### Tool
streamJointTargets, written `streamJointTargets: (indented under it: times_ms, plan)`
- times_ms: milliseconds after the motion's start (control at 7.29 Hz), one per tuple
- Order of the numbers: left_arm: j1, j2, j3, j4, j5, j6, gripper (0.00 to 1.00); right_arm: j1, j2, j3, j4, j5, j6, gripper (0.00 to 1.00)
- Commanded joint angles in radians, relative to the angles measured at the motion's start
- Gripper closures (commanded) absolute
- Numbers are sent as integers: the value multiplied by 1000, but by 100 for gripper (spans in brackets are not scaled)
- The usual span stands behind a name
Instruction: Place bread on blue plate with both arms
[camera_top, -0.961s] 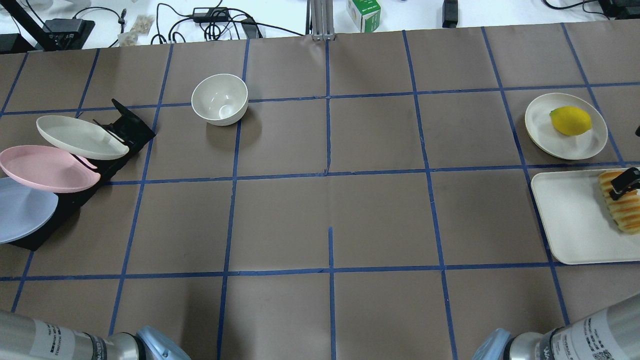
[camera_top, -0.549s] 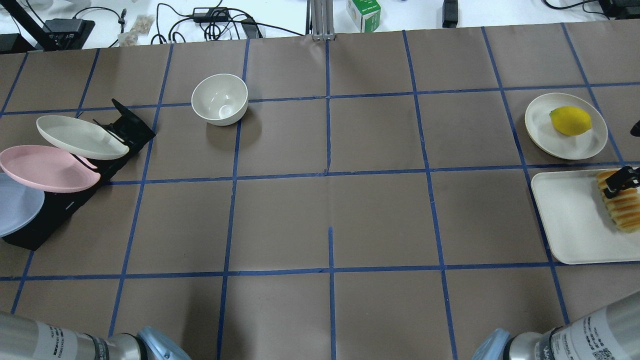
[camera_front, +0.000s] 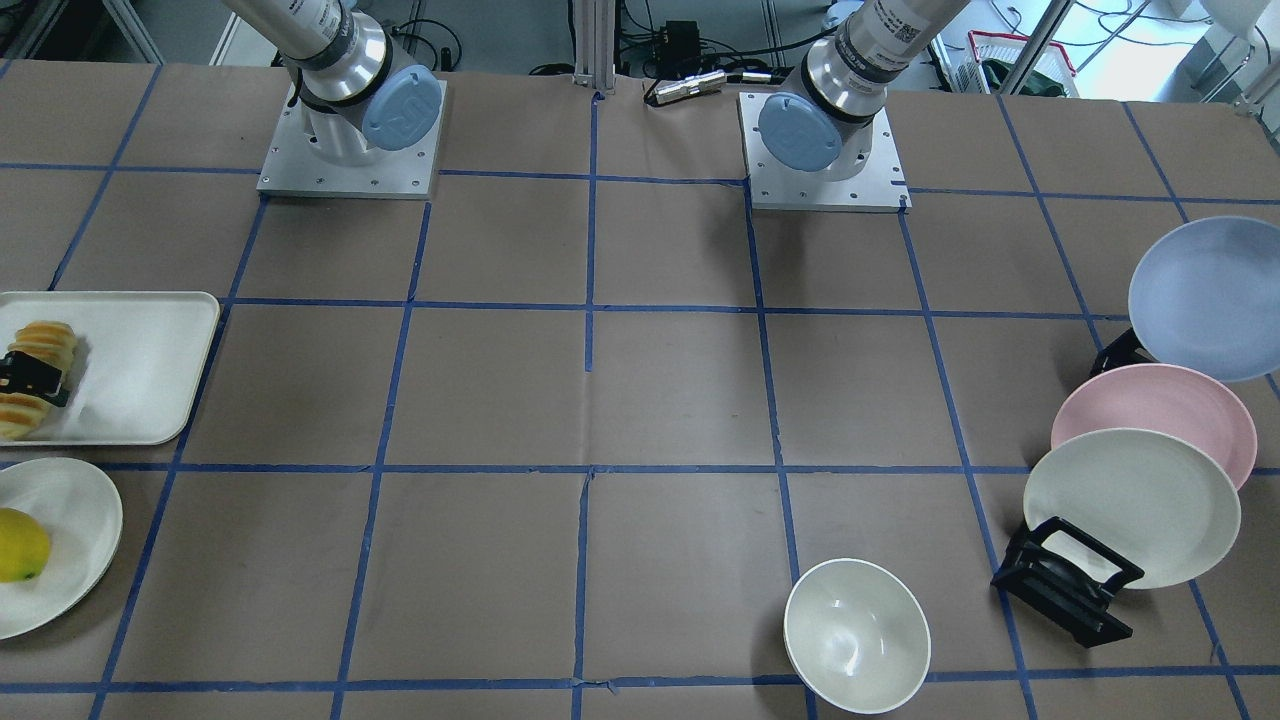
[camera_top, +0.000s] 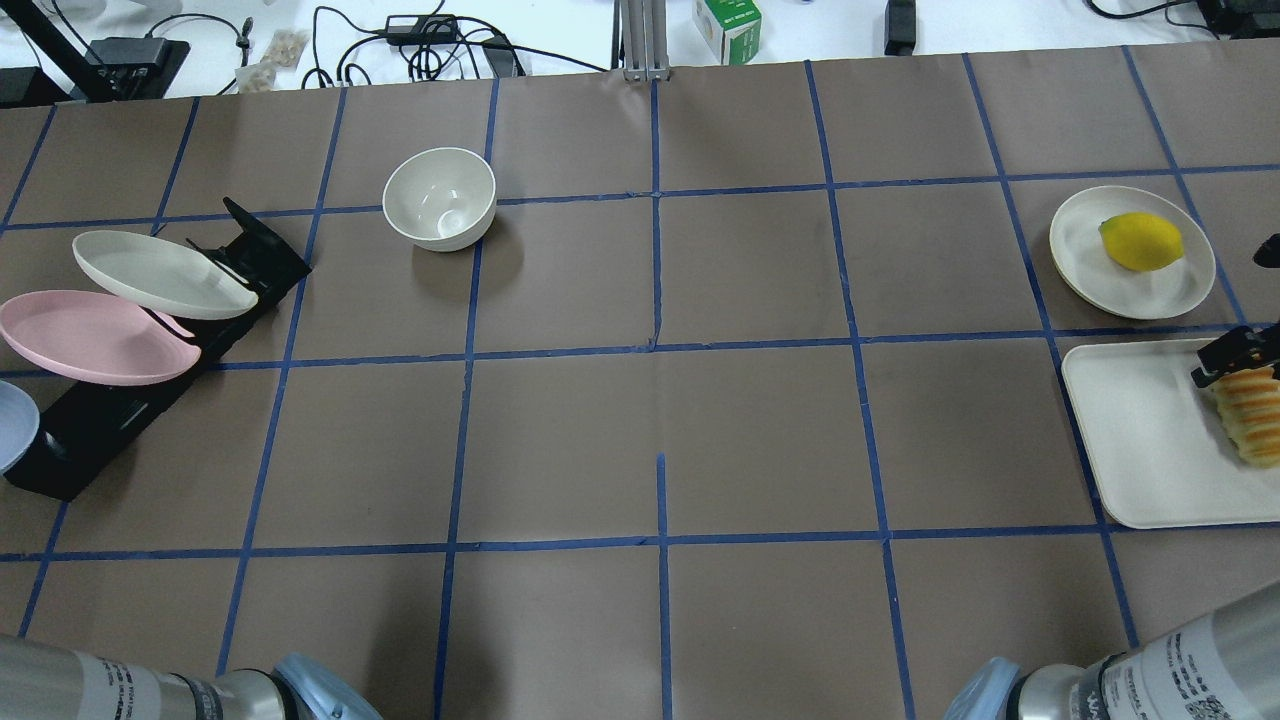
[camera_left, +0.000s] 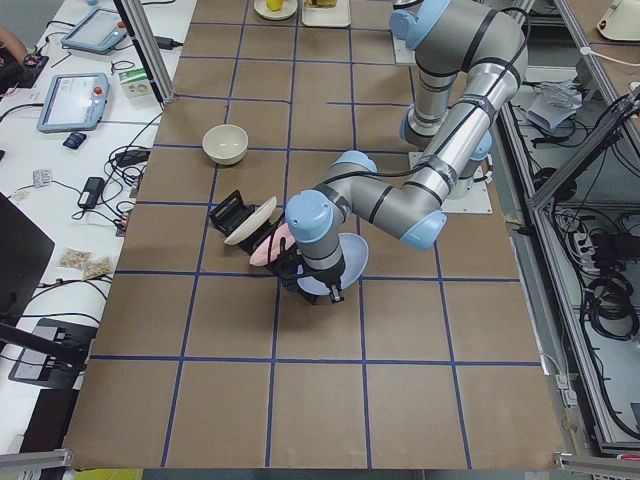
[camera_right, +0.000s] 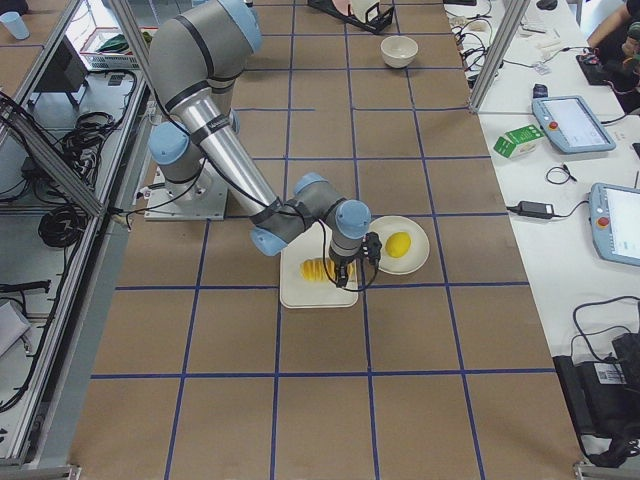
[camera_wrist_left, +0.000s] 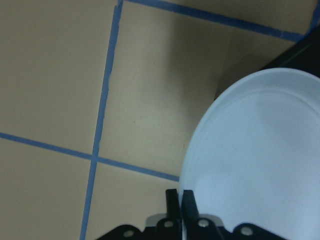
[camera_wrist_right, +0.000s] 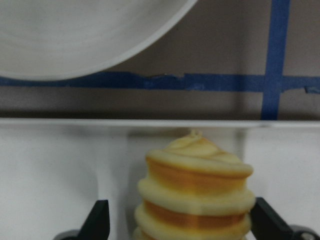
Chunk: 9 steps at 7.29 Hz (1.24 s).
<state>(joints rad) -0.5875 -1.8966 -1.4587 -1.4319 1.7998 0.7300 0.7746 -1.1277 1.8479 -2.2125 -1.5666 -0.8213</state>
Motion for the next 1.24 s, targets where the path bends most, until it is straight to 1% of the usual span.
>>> streamJointTargets:
  times_ms: [0,137,275,412,549,686,824,961,1098]
  plan:
    - [3,86,9,-126,35,0,100,0,2,5,3,10,2,0]
    - [-3,134,33,-231,29,-7,100,0,0,23,-3,-4,4,0]
    - [-12,170,56,-295,1,-20,100,0,-1,27,-1,-6,4,12]
    - [-73,194,57,-298,-79,-74,100,0,-1,25,-4,-6,4,34]
    - [-188,191,51,-297,-120,-192,100,0,-1,25,-6,-6,5,42]
    - [-336,200,55,-292,-158,-392,100,0,-1,19,-9,-4,7,54]
    - [-465,200,54,-289,-192,-550,100,0,-3,17,-3,-6,10,57]
    - [-554,197,47,-288,-250,-713,100,2,-7,10,-3,-13,13,59]
    - [-631,171,44,-250,-295,-841,100,6,-7,-5,0,-23,28,60]
